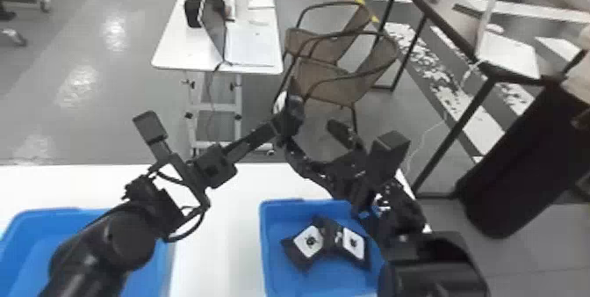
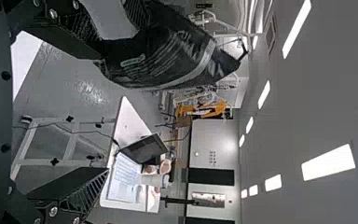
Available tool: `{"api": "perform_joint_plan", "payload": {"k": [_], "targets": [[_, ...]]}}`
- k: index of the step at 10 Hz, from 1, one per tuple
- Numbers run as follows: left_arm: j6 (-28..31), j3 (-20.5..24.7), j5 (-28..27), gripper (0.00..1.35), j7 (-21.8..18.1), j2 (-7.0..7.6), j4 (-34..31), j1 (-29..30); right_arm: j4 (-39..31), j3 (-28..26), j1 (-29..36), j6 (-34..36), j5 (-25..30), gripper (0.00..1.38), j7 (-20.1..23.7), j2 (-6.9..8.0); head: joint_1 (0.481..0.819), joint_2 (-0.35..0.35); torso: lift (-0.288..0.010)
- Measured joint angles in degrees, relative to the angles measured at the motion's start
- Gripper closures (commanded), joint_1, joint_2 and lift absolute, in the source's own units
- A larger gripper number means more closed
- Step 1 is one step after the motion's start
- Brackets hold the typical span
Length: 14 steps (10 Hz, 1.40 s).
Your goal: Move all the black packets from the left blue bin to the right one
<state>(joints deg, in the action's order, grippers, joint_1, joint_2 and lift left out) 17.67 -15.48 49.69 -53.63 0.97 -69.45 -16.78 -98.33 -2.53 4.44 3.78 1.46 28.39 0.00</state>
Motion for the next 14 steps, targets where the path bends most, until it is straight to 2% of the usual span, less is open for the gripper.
{"api": "perform_joint_plan", "payload": {"k": [5,9,10,11,12,13,14], "targets": [[-2.5,1.2,-4.7,1.13,-2.3,-0.15,4.6,-3.8,-2.5,2.5,1.7,3.3,-3.3,0.14,1.0,0.0,0.681,-0.165,0.0],[-4.0,-3.4,2.0,1.13,-2.6,-0.85,7.3,-4.2,0.3,4.8,-1.3,3.3,-4.6,0.15,0.9,0.0,0.68,-0.163,0.0],[-4.2,-5.1,4.1,1.13,-2.6,-0.88,7.5,-4.4,1.4,5.0,-2.2,2.6,-4.1,0.24,0.7,0.0,0.677,-0.169,0.0],[-4.2,-6.2,5.8,1.13,-2.6,-0.88,7.6,-4.5,2.0,5.1,-2.7,1.7,-3.7,0.69,-0.7,0.0,0.672,-0.179,0.0],[-4.1,-6.9,7.4,1.13,-2.6,-0.88,7.6,-4.4,2.1,5.0,-2.8,1.3,-3.5,0.93,-3.0,0.0,0.667,-0.189,0.0],[-4.1,-7.4,8.8,1.13,-2.6,-0.88,7.6,-4.3,1.5,4.9,-2.4,1.3,-3.6,0.94,-6.4,0.01,0.662,-0.203,0.0],[-4.1,-7.6,9.4,1.13,-2.6,-0.88,7.5,-4.2,0.7,4.7,-1.6,1.3,-3.8,1.07,-8.2,0.01,0.662,-0.208,0.0]]}}
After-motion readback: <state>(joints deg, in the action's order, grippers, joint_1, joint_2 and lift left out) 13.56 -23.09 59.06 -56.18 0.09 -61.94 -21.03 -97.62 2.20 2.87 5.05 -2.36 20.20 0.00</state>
